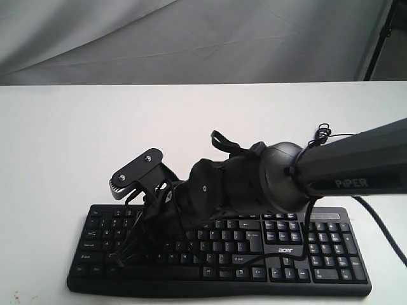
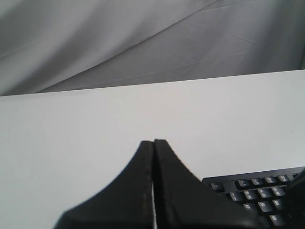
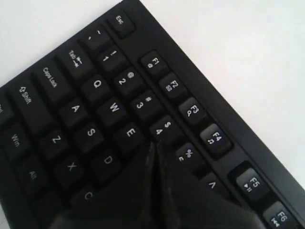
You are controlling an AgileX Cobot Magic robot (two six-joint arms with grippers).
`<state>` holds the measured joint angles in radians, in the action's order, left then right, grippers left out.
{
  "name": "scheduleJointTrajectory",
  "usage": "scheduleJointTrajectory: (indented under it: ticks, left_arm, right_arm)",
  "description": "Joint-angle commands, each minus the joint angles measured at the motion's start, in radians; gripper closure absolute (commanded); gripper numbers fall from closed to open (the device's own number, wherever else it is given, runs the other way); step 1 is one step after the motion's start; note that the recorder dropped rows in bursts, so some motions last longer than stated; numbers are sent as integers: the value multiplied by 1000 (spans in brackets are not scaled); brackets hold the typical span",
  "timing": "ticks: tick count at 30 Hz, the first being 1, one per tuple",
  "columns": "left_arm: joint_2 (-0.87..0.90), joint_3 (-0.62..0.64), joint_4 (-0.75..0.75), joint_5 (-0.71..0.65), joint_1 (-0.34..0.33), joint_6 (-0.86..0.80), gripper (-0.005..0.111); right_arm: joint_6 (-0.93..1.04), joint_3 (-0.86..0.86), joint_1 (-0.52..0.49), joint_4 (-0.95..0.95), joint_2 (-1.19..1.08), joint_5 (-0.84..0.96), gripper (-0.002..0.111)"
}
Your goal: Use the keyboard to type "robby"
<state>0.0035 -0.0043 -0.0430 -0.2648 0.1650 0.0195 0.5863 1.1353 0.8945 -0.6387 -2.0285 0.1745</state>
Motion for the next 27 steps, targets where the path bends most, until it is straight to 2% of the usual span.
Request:
scheduleJointTrajectory:
  ticks: [1,27]
  left_arm:
    - [-3,4,-5,7,6,3,107]
    - [-3,4,-5,7,6,3,107]
  right_arm:
    - [13,-5,1,7,0,-12,108]
    - [14,-5,3,11,-3,-31,108]
